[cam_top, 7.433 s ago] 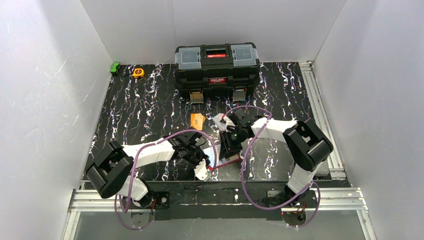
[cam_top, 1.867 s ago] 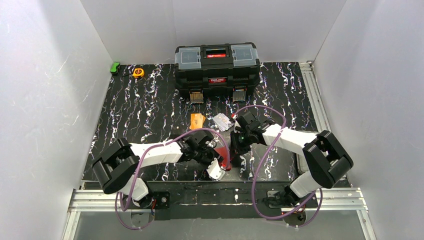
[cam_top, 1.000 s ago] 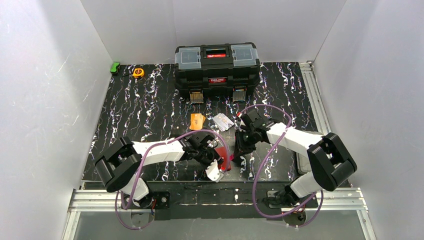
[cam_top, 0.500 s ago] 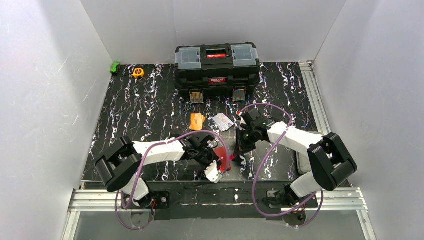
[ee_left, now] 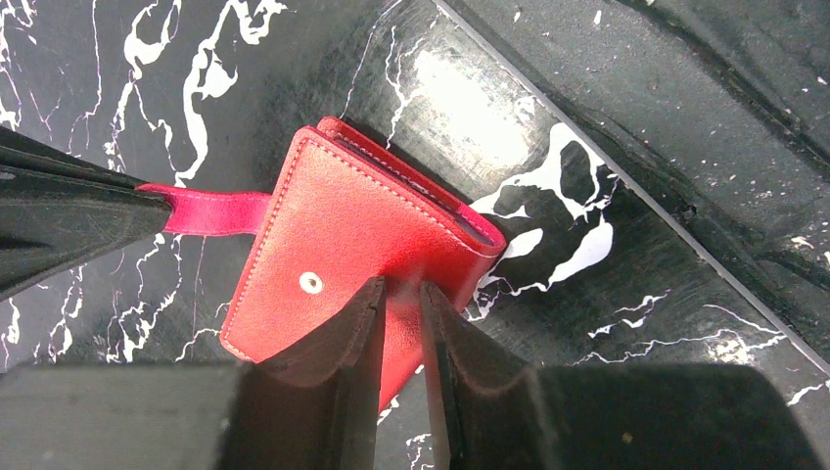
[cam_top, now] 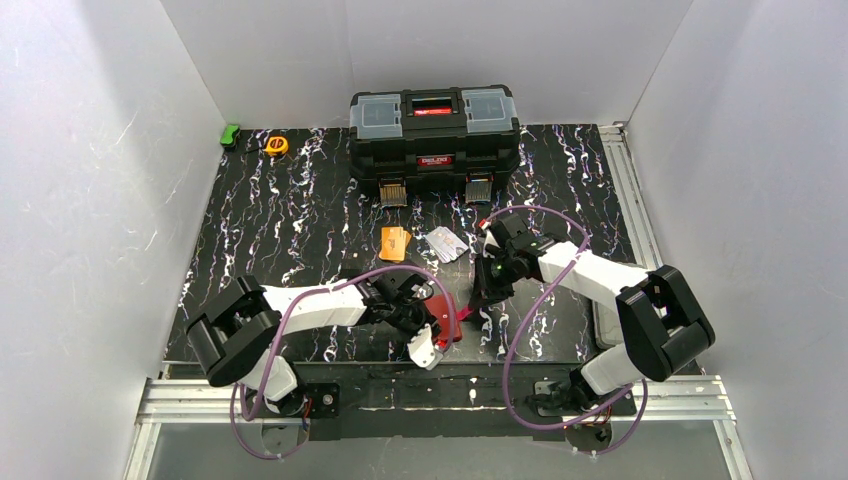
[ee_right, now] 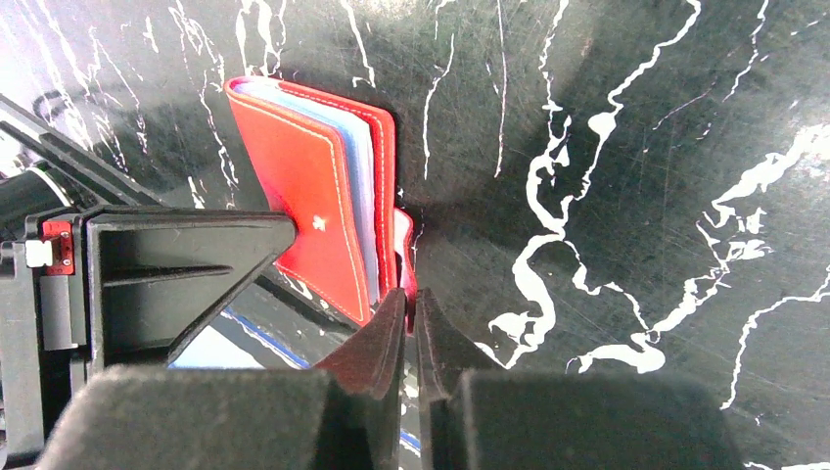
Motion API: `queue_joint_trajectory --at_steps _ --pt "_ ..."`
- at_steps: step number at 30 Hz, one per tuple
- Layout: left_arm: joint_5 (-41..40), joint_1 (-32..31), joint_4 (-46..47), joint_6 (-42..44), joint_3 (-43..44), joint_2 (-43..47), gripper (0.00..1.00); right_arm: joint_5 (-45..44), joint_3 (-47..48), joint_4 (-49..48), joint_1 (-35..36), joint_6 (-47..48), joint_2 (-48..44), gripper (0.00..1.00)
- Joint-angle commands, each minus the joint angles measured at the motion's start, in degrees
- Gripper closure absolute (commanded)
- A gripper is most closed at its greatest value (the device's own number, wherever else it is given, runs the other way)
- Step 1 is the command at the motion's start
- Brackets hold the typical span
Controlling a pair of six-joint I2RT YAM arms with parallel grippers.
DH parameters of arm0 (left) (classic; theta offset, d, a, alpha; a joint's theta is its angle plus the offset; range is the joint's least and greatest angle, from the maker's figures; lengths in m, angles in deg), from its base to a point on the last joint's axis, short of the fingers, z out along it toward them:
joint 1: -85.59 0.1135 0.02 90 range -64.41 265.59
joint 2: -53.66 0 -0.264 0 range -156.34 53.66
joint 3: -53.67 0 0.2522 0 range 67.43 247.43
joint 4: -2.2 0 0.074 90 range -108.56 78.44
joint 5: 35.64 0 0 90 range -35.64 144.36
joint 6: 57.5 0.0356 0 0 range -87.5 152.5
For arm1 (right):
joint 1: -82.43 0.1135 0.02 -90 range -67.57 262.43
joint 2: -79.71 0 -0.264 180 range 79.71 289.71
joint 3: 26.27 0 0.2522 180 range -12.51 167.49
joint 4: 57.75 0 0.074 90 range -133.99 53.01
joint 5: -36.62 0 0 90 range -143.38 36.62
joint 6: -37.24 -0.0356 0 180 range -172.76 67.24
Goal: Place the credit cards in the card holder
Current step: Close the card holder at the center of the board.
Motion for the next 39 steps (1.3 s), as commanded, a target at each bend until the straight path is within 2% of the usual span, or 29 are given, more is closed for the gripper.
queue_joint_trajectory --at_steps 1,4,9,19,25,29,39 --pt "-4.34 -0.18 -3.97 0.26 -3.26 -2.33 0.81 1.8 0.71 -1.08 -0.49 -0.05 -1.83 0.89" --pt "-4.25 -0.17 -3.81 0.22 -3.36 -2.36 0.81 2.02 0.66 -1.25 -0.53 -0.1 -1.83 0.8" --pt "-4.19 -0.19 -3.56 0.29 -3.28 -2.3 0.82 2.72 0.43 -1.82 -0.51 -0.35 -1.48 0.76" --pt "-4.19 -0.17 -3.05 0.1 -3.4 -2.21 0.82 3.0 -0.04 -2.23 -0.58 -0.58 -1.52 0.99" --pt "-5.26 -0.14 -0.3 -0.47 -4.1 -1.82 0.82 5.22 0.22 -2.92 -0.58 -0.78 -0.57 0.99" --pt "-6.07 -0.19 3.27 -1.37 -5.38 -0.27 0.73 7.67 1.65 -3.01 -0.53 -0.63 1.4 0.99" --pt "-4.6 -0.2 1.26 2.15 -6.54 0.15 0.73 8.96 4.06 -2.21 0.43 -0.29 4.17 0.99"
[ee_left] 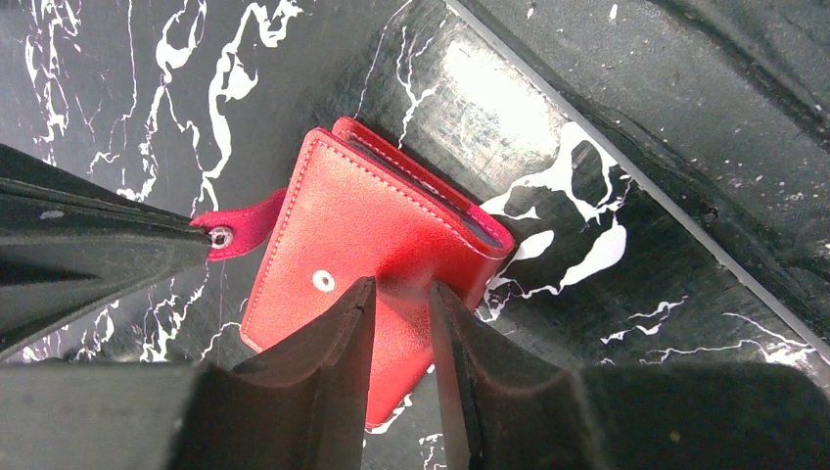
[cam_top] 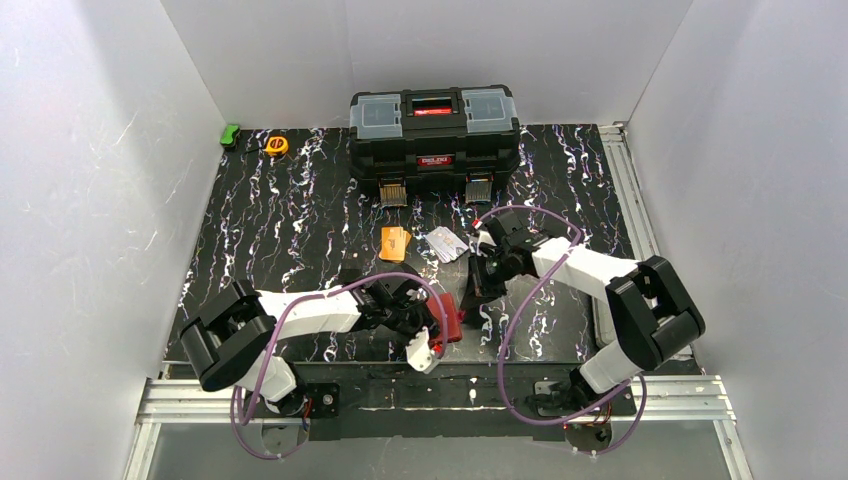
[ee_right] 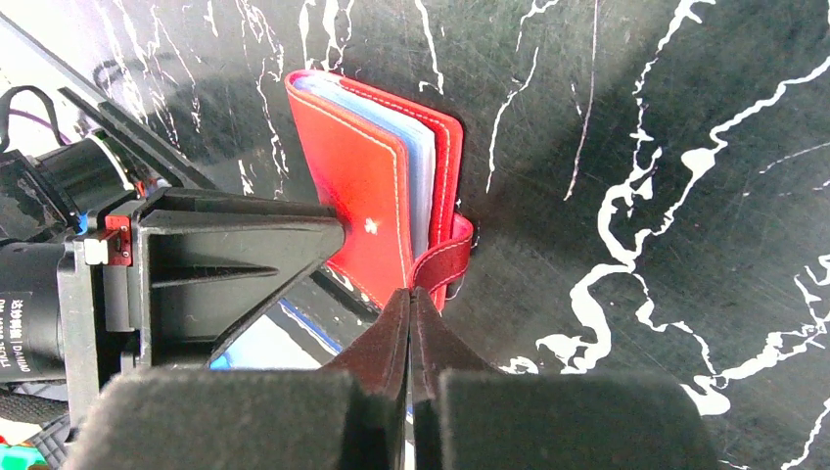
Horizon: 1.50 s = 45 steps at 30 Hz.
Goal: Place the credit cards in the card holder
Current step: Close the card holder at the center of the board.
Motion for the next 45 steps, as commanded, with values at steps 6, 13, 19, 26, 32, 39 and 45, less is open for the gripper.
queue_joint_trajectory --at_steps 6,13,19,26,32,39,45 --pt "-2.9 0.17 -6.33 3.87 -1.97 -2.69 0.73 2.43 4.19 -0.86 1.71 -0.41 2.65 0.99" --pt "-3.16 0.17 -6.64 4.59 -1.69 -2.76 0.73 0.72 6.52 -0.56 4.75 -1.3 5.98 0.99" --pt "-3.23 0.14 -5.55 4.02 -2.01 -2.57 0.73 -1.79 7.72 0.62 6.07 -1.51 8.48 0.99" --pt "-8.02 0.27 1.0 0.14 -3.04 -0.42 0.66 -2.66 9.97 2.4 7.97 0.1 12.51 0.99" --pt "-14.46 0.29 13.23 -1.36 -9.82 6.34 0.5 -3.43 9.4 2.39 8.39 0.8 13.41 0.99" --pt "-19.22 0.93 17.67 -3.83 -13.57 15.64 0.02 -4.07 8.15 2.64 8.39 1.32 13.15 0.99" --pt "-18.84 1.51 -5.43 -14.76 -2.39 20.96 0.02 -3.86 7.32 2.52 8.39 1.58 13.05 0.99"
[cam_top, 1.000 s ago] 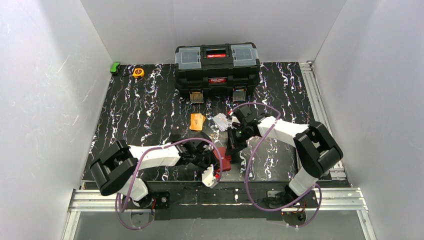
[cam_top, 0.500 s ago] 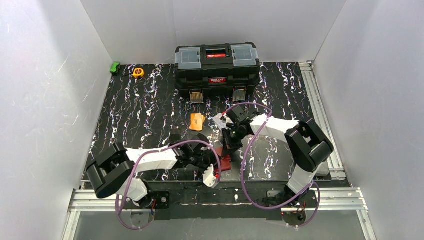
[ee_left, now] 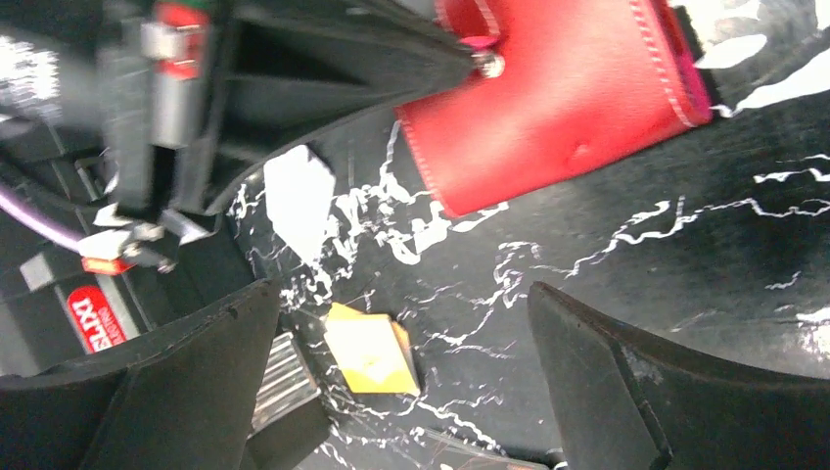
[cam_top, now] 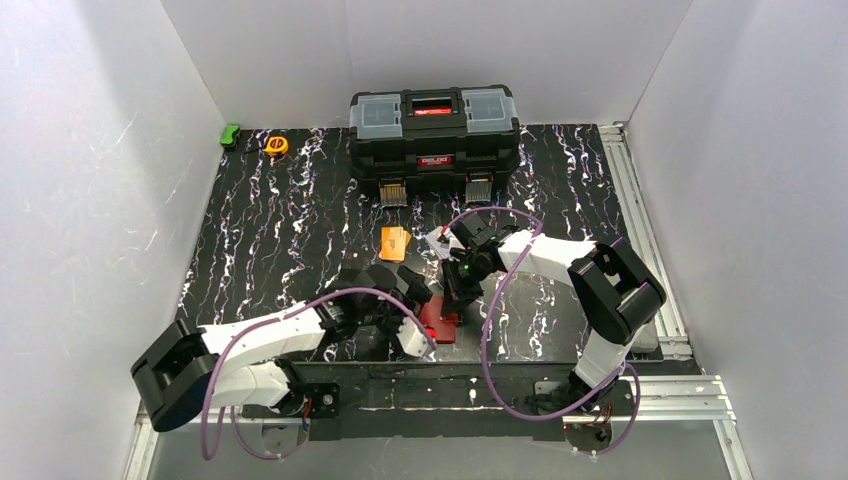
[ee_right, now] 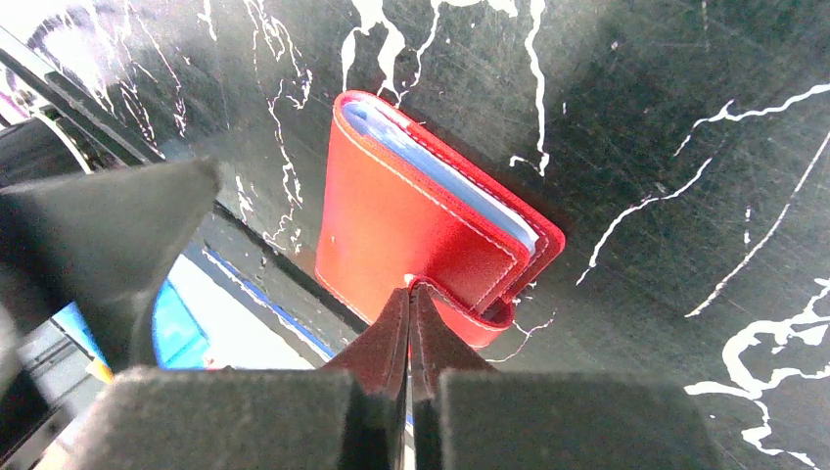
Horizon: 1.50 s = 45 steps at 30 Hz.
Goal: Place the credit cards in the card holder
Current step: Close the card holder at the center of the board.
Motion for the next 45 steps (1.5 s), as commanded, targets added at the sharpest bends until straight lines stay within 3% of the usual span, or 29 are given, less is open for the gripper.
queue_joint_trajectory --at_steps 1,7,10,15,18,20,22,25,28,31,36,41,45 --pt "-0.21 0.67 -14.33 -8.68 7.15 4.86 0.02 -2.52 -1.57 1.12 0.49 1.94 1.12 0.99" --pt "-4.93 2.74 -0.66 -13.4 3.75 6.91 0.02 -2.41 -1.04 1.05 0.5 2.2 2.02 0.99" --pt "-2.25 6.79 -10.14 -28.29 13.7 4.43 0.02 -2.91 -1.13 1.21 0.5 2.65 2.03 0.99" --pt "-8.12 12.5 -18.32 -54.49 29.24 -0.57 0.02 -3.82 -2.06 0.62 0.58 2.56 1.78 0.99" --pt "-1.04 16.71 -22.73 -64.92 33.61 0.25 0.02 -4.09 -2.23 0.13 0.58 2.53 1.73 0.99" --pt "7.1 19.88 -22.41 -68.94 32.03 1.88 0.2 -4.29 -2.31 0.0 0.56 2.56 1.64 0.99" --pt "20.58 20.4 -23.23 -63.14 28.06 3.0 0.44 -4.33 -2.39 -0.01 0.61 2.75 1.47 0.99" --pt "26.93 20.24 -15.86 -51.58 15.72 6.27 0.61 -4.75 -2.08 0.61 0.59 3.22 0.97 0.99" --pt "29.31 19.71 -5.43 -36.62 5.93 7.04 0.7 -4.97 -1.73 1.52 0.56 3.72 0.45 0.99" --pt "32.97 19.7 3.48 -20.55 -0.7 3.57 0.7 -4.84 -1.35 1.95 0.5 4.0 0.32 0.99" --pt "38.79 19.7 13.65 -4.86 -4.54 -5.37 0.69 -4.43 -1.33 2.06 0.41 3.93 0.24 0.99" --pt "44.95 19.7 19.26 6.87 -6.83 -11.71 0.72 -3.76 -1.76 1.56 0.08 3.79 0.28 0.99" --pt "48.38 19.68 15.62 16.19 -7.42 -13.56 0.71 -3.07 -2.2 0.93 -0.32 3.8 0.36 0.99"
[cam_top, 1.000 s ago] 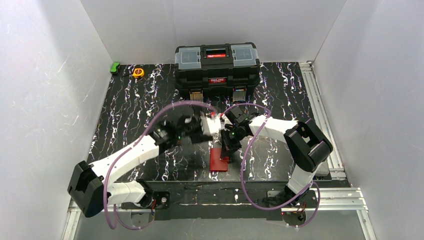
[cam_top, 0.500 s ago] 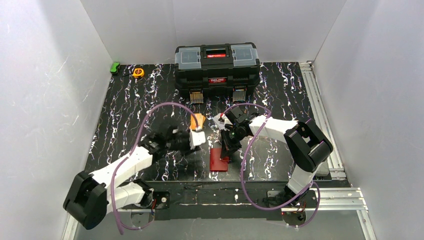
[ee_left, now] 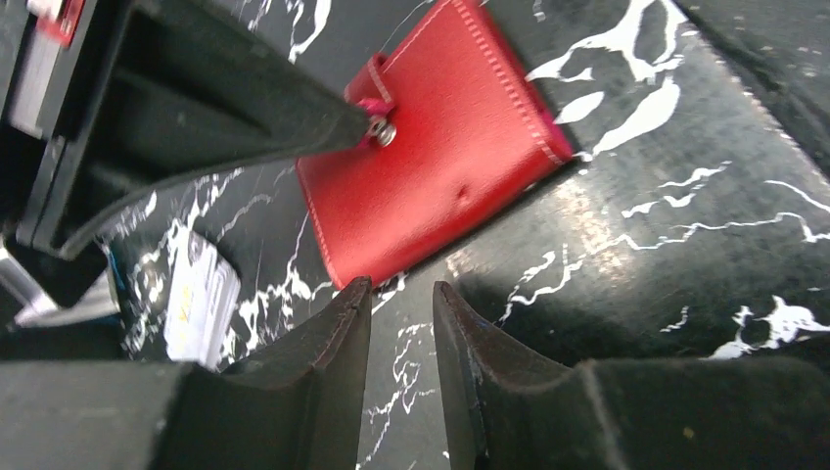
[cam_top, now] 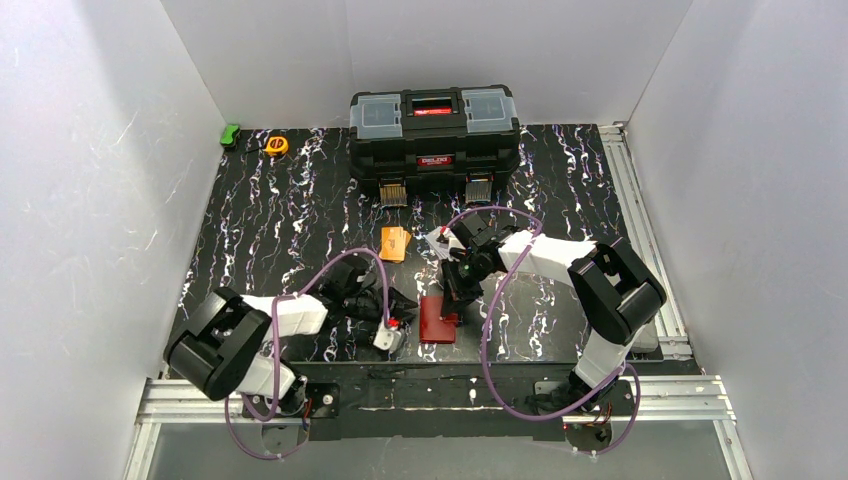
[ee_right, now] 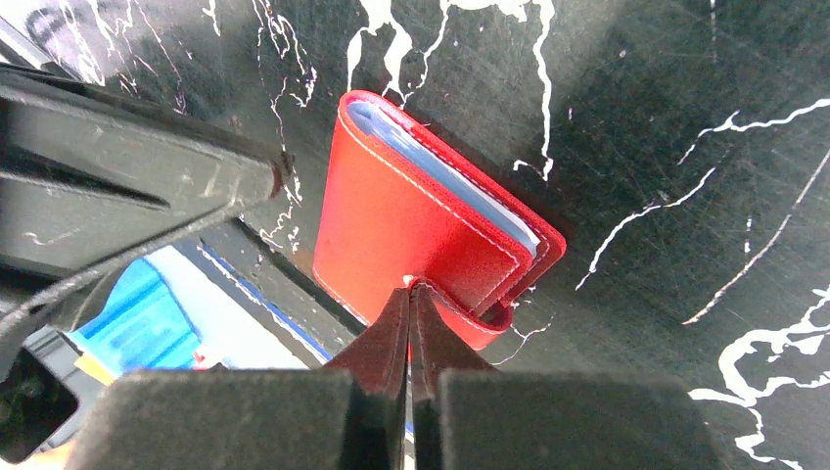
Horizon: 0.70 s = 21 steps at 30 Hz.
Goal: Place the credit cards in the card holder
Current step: Close the card holder at the center of the board.
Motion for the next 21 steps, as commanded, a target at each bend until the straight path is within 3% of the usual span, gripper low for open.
queue_joint_trajectory --at_steps 1,4,16,19,20,21 --pt "8.95 -0.06 -0.32 16.43 -1.36 -1.67 0.7 -3.17 -1.99 1.44 -0.42 2.4 0.38 0.99" --pt "10.73 -0.12 -0.87 21.88 -1.39 -3.83 0.7 -2.57 -2.12 1.36 -0.8 2.75 0.1 0.99" --pt "11.7 -2.48 0.5 28.75 0.12 -10.09 0.68 -0.69 -2.61 2.25 -1.71 4.12 -0.65 0.99" --pt "10.57 -4.26 -4.46 33.91 0.83 -10.59 0.76 -0.93 -2.64 4.05 -2.18 5.87 -1.35 0.99" --pt "9.49 -4.65 -8.11 36.08 1.59 -10.37 0.74 -1.16 -2.5 4.47 -2.17 6.24 -1.47 0.99" --pt "7.77 -5.19 -10.48 36.17 2.57 -10.3 0.67 -1.49 -2.14 5.0 -2.16 6.58 -1.55 0.99"
